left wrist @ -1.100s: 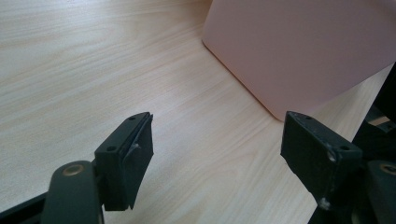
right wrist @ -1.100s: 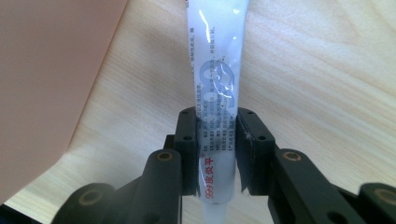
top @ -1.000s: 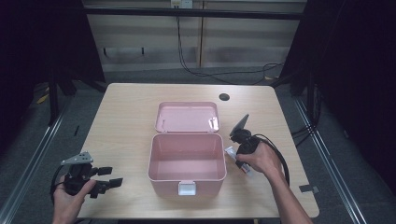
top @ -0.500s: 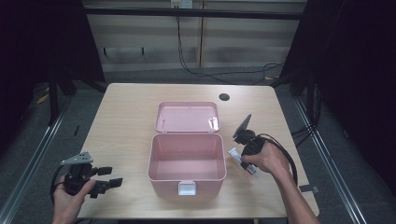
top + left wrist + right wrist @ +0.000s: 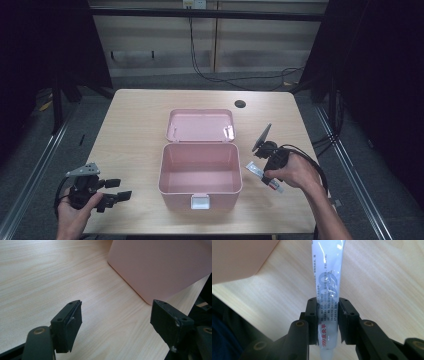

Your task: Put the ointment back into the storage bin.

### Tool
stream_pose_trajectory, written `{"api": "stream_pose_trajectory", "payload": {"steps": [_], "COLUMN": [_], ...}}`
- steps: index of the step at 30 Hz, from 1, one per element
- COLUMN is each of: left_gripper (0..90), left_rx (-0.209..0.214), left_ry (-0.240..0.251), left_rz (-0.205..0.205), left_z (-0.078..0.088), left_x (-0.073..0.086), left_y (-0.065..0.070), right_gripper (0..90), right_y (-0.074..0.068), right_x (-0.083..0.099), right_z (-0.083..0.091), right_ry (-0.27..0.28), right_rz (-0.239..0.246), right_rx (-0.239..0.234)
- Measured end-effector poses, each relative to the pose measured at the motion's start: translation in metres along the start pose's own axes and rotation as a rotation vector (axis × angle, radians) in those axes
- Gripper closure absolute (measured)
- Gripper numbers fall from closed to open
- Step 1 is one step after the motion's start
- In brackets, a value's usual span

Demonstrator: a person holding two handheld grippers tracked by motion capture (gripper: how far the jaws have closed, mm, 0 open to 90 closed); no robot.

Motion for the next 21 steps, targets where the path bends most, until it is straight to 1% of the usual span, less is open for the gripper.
{"api": "stream_pose_trajectory", "payload": {"steps": [3,12,16,17,19,20,21], "left_gripper": [25.3,25.3,25.4,25.4,25.4,25.4,25.4], "left_rx": [0.0,0.001,0.002,0.001,0.001,0.001,0.001], "left_ry": [0.0,-0.001,0.0,-0.001,0.0,0.0,0.0], "left_rz": [0.0,0.0,0.001,0.001,0.001,0.002,0.001], "left_z": [0.0,0.0,0.0,0.0,0.0,0.0,0.0], "left_x": [0.0,0.0,0.0,0.0,0.0,0.0,0.0], "left_y": [0.0,0.0,0.0,0.0,0.0,0.0,0.0], "right_gripper": [72.1,72.0,72.0,72.0,72.0,72.0,72.0], "right_y": [0.0,-0.001,-0.003,-0.002,-0.003,-0.002,-0.003], "right_x": [0.003,0.006,0.008,0.008,0.009,0.01,0.01], "right_z": [0.003,0.016,0.021,0.022,0.026,0.027,0.029], "right_ry": [0.005,0.024,0.023,0.029,0.026,0.035,0.034], "right_rz": [0.0,0.057,0.067,0.079,0.085,0.1,0.095], "right_rx": [0.0,-0.004,-0.01,-0.008,-0.008,-0.007,-0.012]}}
Point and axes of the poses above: each handheld gripper's, and its own axes: z roughly backward along the jaws, x roughly out of its underside, y roughly to its right, the point moved 7 cm from there along -z, roughly forward along the jaws, and after that the axes turned 10 degrees about x, right-handed, at the moved point
